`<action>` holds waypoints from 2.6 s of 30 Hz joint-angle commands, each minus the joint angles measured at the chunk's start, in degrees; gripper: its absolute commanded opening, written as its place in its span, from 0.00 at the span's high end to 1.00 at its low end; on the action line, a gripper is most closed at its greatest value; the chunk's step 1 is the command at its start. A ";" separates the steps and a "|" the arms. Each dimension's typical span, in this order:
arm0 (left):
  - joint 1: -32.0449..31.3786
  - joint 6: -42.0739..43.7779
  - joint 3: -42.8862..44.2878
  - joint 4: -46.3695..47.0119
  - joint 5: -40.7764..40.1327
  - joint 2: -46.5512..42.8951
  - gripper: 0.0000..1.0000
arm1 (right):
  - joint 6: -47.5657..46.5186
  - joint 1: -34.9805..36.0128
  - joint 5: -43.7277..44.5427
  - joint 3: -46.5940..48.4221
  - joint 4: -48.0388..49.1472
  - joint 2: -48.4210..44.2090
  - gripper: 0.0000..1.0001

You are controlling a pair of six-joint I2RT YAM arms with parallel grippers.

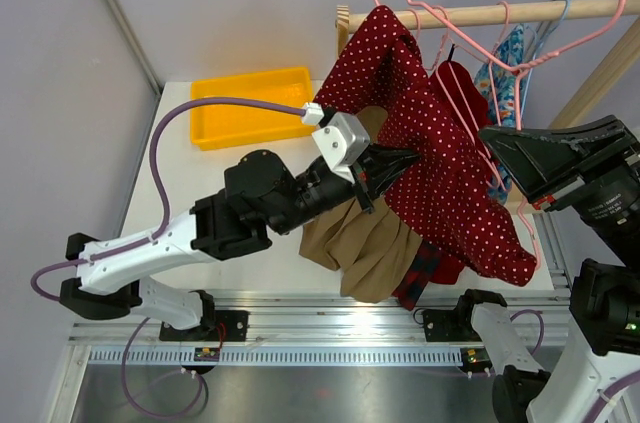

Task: Remove the skirt from the hanger

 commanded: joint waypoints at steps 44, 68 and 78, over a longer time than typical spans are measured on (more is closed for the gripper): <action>29.09 7.92 -4.68 -21.41 -23.01 -18.45 1.00 | -39.12 3.61 59.61 12.50 -45.28 1.05 1.00; 72.08 0.19 40.70 -5.77 1.71 32.10 1.00 | -47.03 13.19 73.31 5.38 -40.18 7.21 1.00; 74.19 -6.66 22.87 -4.89 -9.42 39.05 1.00 | -46.86 13.46 72.70 1.86 -39.66 5.62 1.00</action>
